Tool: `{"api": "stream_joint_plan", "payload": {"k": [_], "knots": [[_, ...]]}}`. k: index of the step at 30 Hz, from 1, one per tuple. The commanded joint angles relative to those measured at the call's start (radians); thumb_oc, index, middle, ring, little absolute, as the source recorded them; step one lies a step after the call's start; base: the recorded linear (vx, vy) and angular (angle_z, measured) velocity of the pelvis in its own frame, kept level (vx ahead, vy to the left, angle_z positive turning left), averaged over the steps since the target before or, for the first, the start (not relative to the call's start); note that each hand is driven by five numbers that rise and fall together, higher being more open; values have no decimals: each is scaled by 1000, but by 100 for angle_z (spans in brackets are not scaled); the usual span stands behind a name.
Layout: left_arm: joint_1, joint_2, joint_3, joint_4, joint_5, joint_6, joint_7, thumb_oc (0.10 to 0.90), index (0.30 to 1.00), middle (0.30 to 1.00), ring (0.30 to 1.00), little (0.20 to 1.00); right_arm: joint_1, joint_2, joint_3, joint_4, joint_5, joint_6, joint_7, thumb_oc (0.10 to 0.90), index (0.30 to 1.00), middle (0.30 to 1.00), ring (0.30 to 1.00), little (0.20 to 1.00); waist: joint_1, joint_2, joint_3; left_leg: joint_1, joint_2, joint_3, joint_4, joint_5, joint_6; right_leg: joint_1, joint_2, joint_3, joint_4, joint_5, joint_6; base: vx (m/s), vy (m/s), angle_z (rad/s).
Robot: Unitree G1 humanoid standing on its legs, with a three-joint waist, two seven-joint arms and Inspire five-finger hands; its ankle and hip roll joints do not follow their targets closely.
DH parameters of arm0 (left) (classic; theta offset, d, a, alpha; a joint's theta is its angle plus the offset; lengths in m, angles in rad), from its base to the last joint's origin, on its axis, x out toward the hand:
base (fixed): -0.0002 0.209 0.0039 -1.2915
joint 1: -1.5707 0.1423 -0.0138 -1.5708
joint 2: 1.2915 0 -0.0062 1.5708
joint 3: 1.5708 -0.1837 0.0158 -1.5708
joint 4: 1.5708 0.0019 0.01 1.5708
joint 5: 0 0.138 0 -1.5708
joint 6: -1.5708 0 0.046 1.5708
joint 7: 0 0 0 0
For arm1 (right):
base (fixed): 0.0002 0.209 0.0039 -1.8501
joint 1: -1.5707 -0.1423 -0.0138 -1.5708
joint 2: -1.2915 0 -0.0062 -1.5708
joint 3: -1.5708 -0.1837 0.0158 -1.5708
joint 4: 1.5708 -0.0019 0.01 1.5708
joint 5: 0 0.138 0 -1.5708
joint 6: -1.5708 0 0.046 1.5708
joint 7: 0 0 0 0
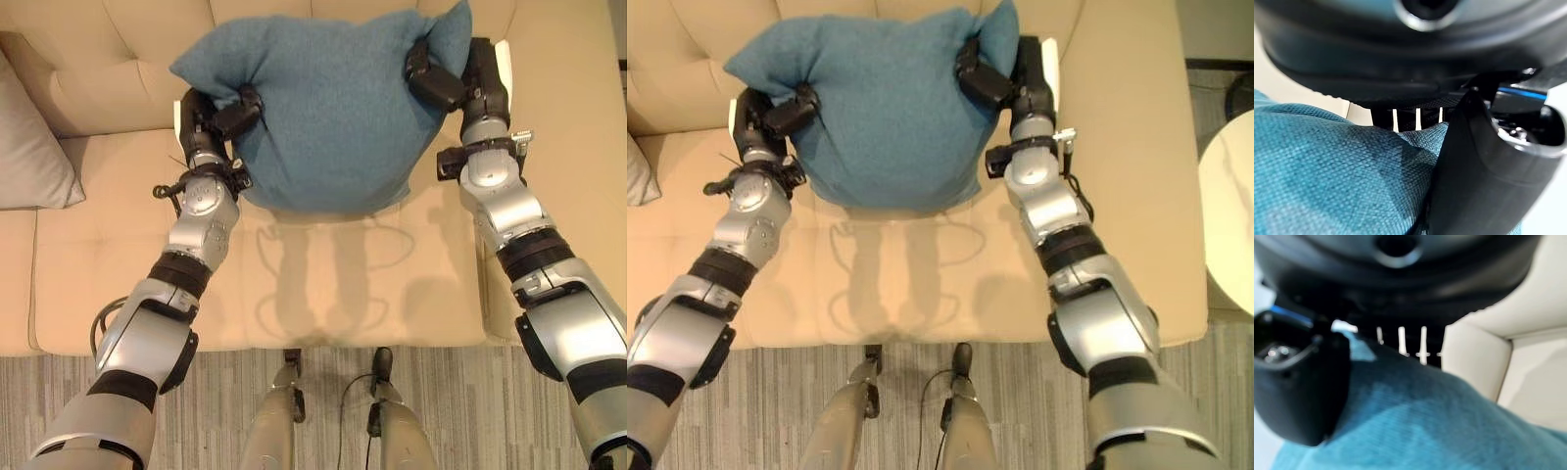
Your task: Pick up all the scattered cushions and arrange them neatly on the sofa.
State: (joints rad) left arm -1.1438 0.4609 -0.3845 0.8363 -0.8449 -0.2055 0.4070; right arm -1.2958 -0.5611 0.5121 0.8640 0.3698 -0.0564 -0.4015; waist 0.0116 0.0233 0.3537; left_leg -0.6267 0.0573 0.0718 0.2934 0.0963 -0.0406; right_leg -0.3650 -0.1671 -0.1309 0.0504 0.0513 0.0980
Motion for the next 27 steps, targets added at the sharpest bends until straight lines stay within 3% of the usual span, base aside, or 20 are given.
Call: {"api": "stream_joint_plan", "payload": {"k": [1,4,5,6,8,9,10,14,15,16,17,19,21,24,25,27], "knots": [[-297,27,-52,66,8,-152,6,400,300,300,300,300,-228,7,53,22,3,-84,-52,400,300,300,300,300,7,36,-55,26,38,-10,-214,38,-81,-56,-71,24,21,22,112,-3,-3,-28],[-360,12,-54,89,12,-169,60,400,300,300,300,300,-280,20,53,44,27,-92,-105,400,300,300,300,300,10,31,-53,4,34,-15,-207,35,-81,-68,-69,24,7,33,115,16,-23,-30],[-370,17,-59,83,24,-172,68,400,300,300,300,300,-293,17,68,60,22,-90,-109,478,418,418,418,418,12,30,-52,0,34,-16,-205,33,-81,-70,-70,22,6,33,115,17,-2,5],[-384,27,-70,96,33,-166,71,400,300,300,300,300,-308,17,80,80,24,-91,-107,800,900,900,900,900,13,29,-53,-3,33,-16,-203,33,-80,-71,-69,22,5,34,115,13,13,20],[-416,41,-109,167,57,-124,46,400,300,300,300,300,-332,-1,113,145,19,-76,-91,800,900,900,900,900,11,29,-56,-6,31,-16,-208,37,-80,-75,-69,21,-1,42,116,10,5,21],[-429,51,-126,201,64,-111,29,558,538,538,538,538,-344,-3,125,182,28,-67,-79,800,900,900,900,900,12,29,-53,-8,30,-17,-210,39,-79,-75,-70,18,-3,45,117,0,0,0],[-433,51,-126,205,62,-112,26,800,900,900,900,900,-348,-2,126,186,29,-69,-77,800,900,900,900,900,11,29,-52,-8,30,-17,-211,40,-79,-75,-70,18,-4,45,117,0,0,0],[-473,71,-185,307,122,-33,-2,800,900,900,900,900,-367,-35,170,283,4,-14,-52,800,900,900,900,900,18,39,-37,-7,27,-18,-215,46,-76,-72,-70,14,-7,50,118,0,0,0],[-491,63,-194,373,165,17,17,800,900,900,900,900,-372,-42,194,318,-17,18,-49,800,900,900,900,900,21,41,-33,-8,26,-20,-219,49,-75,-74,-71,12,-8,53,118,0,0,0],[-493,63,-194,374,165,17,17,800,900,900,900,900,-374,-43,195,319,-17,18,-49,800,900,900,900,900,21,42,-32,-8,26,-20,-219,49,-75,-74,-71,12,-9,53,118,0,0,0],[-502,61,-195,412,256,66,43,800,900,900,900,900,-365,-51,192,333,-30,32,-64,800,900,900,900,900,23,44,-25,-7,24,-24,-223,52,-74,-77,-70,9,-9,56,117,0,0,0],[-497,67,-190,402,299,67,65,800,900,900,900,900,-354,-60,193,329,-39,36,-69,800,900,900,900,900,23,44,-23,-6,23,-24,-224,52,-74,-77,-69,9,-10,57,118,0,0,0],[-499,57,-175,462,392,123,127,800,900,900,900,900,-338,-50,177,359,-59,47,-97,800,900,900,900,900,20,42,-17,-9,22,-24,-225,52,-72,-83,-67,11,-11,57,117,-2,0,-2],[-490,60,-154,467,418,132,186,800,900,900,900,900,-323,-39,154,363,-45,43,-124,800,900,900,900,900,16,39,-16,-9,22,-24,-227,53,-71,-86,-65,14,-9,55,116,7,-3,-4],[-477,64,-117,453,422,124,255,800,900,900,900,900,-306,-21,115,347,0,20,-157,800,900,900,900,900,12,36,-15,-8,22,-26,-226,49,-71,-88,-63,17,-7,52,113,0,0,0],[-453,72,-85,452,423,129,285,800,900,900,900,900,-272,-1,45,312,92,-27,-173,800,900,900,900,900,7,34,-19,-4,22,-24,-226,43,-70,-87,-63,19,-7,48,112,26,10,-4]]}}
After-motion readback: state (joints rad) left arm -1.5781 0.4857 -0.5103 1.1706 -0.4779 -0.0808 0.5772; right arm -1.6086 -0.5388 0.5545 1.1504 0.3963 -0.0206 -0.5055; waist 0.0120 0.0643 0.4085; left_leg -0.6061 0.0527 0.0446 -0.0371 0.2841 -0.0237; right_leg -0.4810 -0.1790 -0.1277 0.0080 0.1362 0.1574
